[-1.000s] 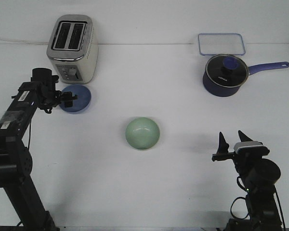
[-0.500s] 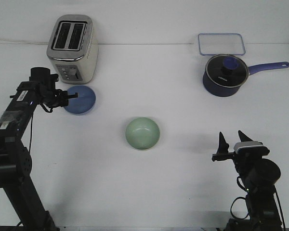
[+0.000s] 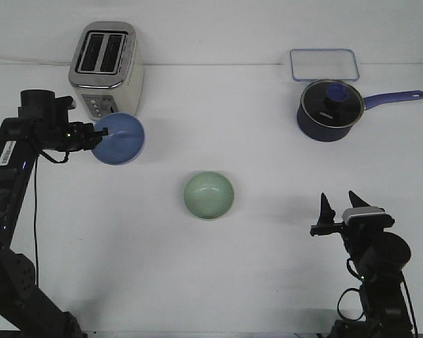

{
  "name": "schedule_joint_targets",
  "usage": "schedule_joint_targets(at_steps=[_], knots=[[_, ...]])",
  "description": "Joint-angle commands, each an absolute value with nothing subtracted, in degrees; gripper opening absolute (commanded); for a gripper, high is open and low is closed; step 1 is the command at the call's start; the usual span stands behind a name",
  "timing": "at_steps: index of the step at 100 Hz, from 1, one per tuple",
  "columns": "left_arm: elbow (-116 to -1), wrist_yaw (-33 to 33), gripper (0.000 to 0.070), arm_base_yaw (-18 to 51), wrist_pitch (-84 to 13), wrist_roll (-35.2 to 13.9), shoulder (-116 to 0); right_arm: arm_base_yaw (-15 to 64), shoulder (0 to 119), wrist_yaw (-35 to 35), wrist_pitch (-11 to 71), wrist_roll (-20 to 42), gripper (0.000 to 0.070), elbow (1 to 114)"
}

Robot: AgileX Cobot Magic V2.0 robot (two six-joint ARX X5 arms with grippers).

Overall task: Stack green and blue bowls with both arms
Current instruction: 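Carry the blue bowl with the left gripper onto the green bowl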

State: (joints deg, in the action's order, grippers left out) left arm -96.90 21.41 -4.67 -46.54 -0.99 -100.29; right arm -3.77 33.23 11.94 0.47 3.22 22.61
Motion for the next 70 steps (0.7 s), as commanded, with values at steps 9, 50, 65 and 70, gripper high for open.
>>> schedule_joint_targets(at_steps=[9, 50, 65, 70], knots=[[-98.15, 23.73, 0.0004, -0.84, -47.20, -1.13, -99.70, -3.66, 33.43, 11.94, -0.43, 3.66, 0.0458, 22.46], [-98.04, 24.93, 0.0004, 15.75, -46.85, -0.84, -99.92, -3.66, 33.43, 11.97, -0.43, 3.66, 0.0458, 22.46], [-98.04, 24.56, 0.0004, 20.71, -46.59, -0.86, -100.55, -3.66, 33.43, 11.97, -0.43, 3.66, 0.0458, 22.46], [-98.04, 23.18, 0.0004, 22.22, -46.57, -0.86, -100.86, -3.66, 33.43, 11.97, -0.43, 3.66, 0.0458, 22.46]])
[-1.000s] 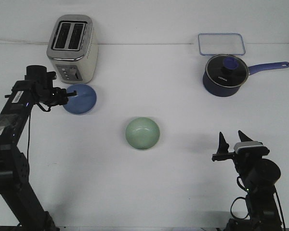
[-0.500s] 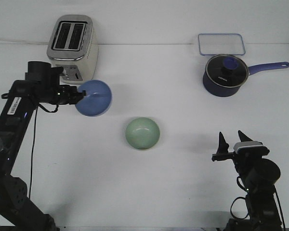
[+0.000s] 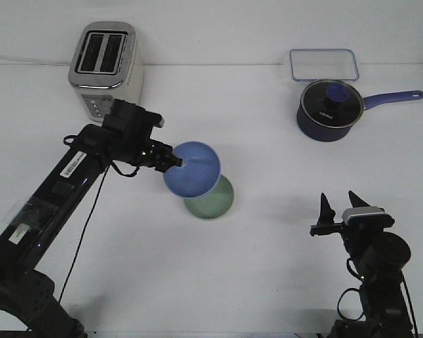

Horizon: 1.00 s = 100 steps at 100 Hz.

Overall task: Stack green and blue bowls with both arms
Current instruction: 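Carry the blue bowl with the left gripper onto the green bowl, then open the left gripper and release the blue bowl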

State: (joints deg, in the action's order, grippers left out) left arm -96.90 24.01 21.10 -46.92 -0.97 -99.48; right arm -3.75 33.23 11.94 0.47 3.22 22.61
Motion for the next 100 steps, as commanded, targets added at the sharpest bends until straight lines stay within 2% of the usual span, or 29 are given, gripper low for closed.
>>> schedule_joint_targets(at_steps=[1, 12, 39, 62, 100], knots=[[-98.04, 22.79, 0.0004, 22.50, -46.57, -0.86, -100.90, -3.66, 33.43, 11.97, -0.43, 3.66, 0.0458, 22.46], [-98.04, 19.31, 0.0004, 25.39, -46.57, -0.91, -101.78, -3.66, 33.43, 11.97, -0.40, 3.68, 0.0458, 22.46], [-98.04, 19.31, 0.0004, 29.34, -46.65, -0.91, -105.62, -3.66, 33.41, 11.99, -0.40, 3.68, 0.0458, 22.46], [-98.04, 19.31, 0.0011, 29.69, -47.07, -0.91, -109.43, -3.66, 33.41, 11.99, -0.38, 3.68, 0.0458, 22.46], [-98.04, 18.02, 0.0012, 29.26, -46.74, -0.86, -109.54, -3.66, 33.43, 11.97, -0.40, 3.66, 0.0458, 22.46]])
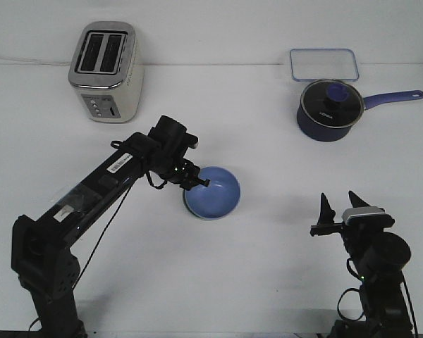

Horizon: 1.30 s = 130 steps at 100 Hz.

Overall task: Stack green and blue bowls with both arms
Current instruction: 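Open the left gripper and release the blue bowl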

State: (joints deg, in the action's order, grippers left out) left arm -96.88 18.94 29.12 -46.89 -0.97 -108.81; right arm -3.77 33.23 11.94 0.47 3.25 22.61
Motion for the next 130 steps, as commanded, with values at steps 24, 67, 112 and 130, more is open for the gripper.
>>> schedule_joint_targets(at_steps=[24, 67, 112, 130], knots=[[-98.04, 15.55, 0.0015, 28.51, -46.78, -0.86, -109.54, -3.66, 33.43, 11.94, -0.40, 3.66, 0.0458, 22.46], [-98.04, 16.99, 0.0280, 28.51, -46.83, -1.02, -109.54, -3.66, 33.43, 11.97, -0.40, 3.66, 0.0458, 22.46], [-98.10, 16.97, 0.0514, 25.41, -49.10, -0.69, -107.04, -3.66, 33.43, 11.97, -0.40, 3.66, 0.0458, 22.46], [-98.08, 16.78, 0.0512, 22.11, -51.51, -0.62, -102.78, -3.66, 33.43, 11.97, -0.40, 3.64, 0.0458, 22.46]])
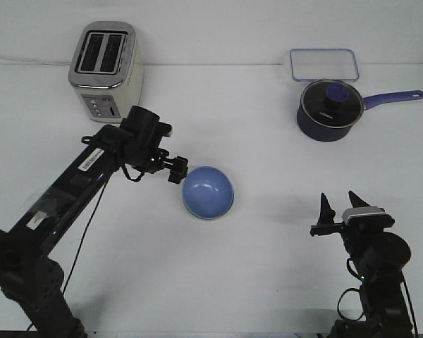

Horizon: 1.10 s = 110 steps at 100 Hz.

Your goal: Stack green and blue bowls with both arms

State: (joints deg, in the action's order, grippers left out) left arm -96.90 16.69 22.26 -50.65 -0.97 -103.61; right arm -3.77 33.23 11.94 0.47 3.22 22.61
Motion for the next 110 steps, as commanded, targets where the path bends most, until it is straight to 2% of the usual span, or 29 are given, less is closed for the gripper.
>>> schedule_joint_targets(at_steps=[1, 21, 41, 70, 91, 110], knots=[[-98.08, 16.69, 0.0512, 21.96, -51.72, -0.62, -102.52, -3.66, 33.43, 11.97, -0.40, 3.64, 0.0458, 22.46], [-97.80, 13.82, 0.0512, 19.40, -55.70, 0.49, -97.08, -3.66, 33.43, 11.97, -0.40, 3.64, 0.0458, 22.46], [-94.74, 10.66, 0.0512, 17.54, -54.85, 0.40, -91.05, -3.68, 33.43, 11.94, -0.40, 3.64, 0.0458, 22.46], [-78.78, 7.92, 0.0512, 15.22, -43.57, -0.97, -75.11, -3.68, 33.43, 11.92, -0.40, 3.64, 0.0458, 22.46], [-64.73, 1.67, 0.0513, 13.52, -34.15, -2.44, -61.30, -3.68, 33.43, 11.94, -0.40, 3.64, 0.0458, 22.46], [-51.77, 1.26, 0.0514, 11.55, -23.31, -5.08, -48.82, -3.66, 33.43, 11.97, -0.40, 3.64, 0.0458, 22.46]])
